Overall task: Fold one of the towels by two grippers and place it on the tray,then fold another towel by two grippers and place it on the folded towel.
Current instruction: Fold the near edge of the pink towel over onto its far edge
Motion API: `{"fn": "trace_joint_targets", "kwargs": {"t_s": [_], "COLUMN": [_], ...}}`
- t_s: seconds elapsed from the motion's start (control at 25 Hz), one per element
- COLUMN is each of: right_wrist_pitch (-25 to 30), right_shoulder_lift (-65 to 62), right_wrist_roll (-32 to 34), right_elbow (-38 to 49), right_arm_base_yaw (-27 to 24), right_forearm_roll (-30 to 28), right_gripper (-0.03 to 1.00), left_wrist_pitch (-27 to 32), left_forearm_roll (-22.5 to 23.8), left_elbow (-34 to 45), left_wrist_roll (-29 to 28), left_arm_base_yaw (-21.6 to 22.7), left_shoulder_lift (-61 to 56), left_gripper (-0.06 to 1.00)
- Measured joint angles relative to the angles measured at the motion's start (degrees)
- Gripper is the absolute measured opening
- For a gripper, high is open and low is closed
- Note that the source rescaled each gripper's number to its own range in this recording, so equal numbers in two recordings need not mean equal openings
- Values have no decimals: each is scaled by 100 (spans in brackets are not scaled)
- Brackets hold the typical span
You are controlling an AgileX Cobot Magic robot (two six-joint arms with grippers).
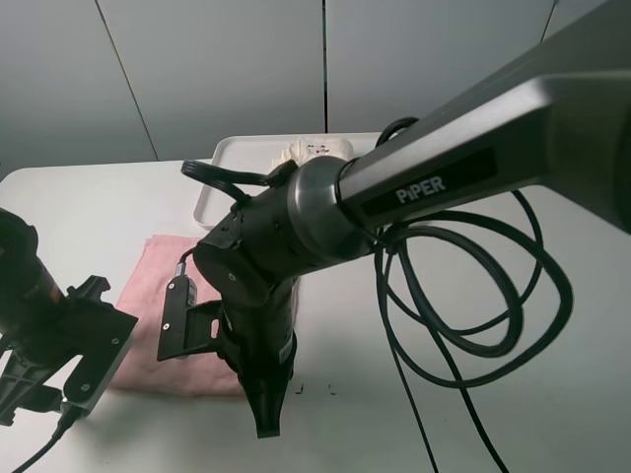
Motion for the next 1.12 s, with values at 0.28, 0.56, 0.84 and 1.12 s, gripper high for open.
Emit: {"fn": "trace_joint_targets", "kwargs": {"t_s": [0.28,0.56,0.84,1.12], "right_wrist_pitch": [0,-22,-128,-18], "right_shoulder_lift": [0,0,0,-74], "right_wrist_roll": [29,158,304,464], "right_elbow": [0,0,0,12], "right_arm_base_yaw": [0,0,0,0], "right_forearm_roll": [0,142,598,719], "right_gripper": [1,1,1,0], "left_wrist_pitch": [-35,-210,-210,-131], "left_forearm_roll": [0,11,22,10], "left_elbow": [0,-10,-10,-10], "left_wrist_roll": [0,0,0,-115], "left_arm_base_yaw": [0,0,0,0], "left_shoulder_lift": [4,26,26,-143], "left_gripper": [92,13,1,1]}}
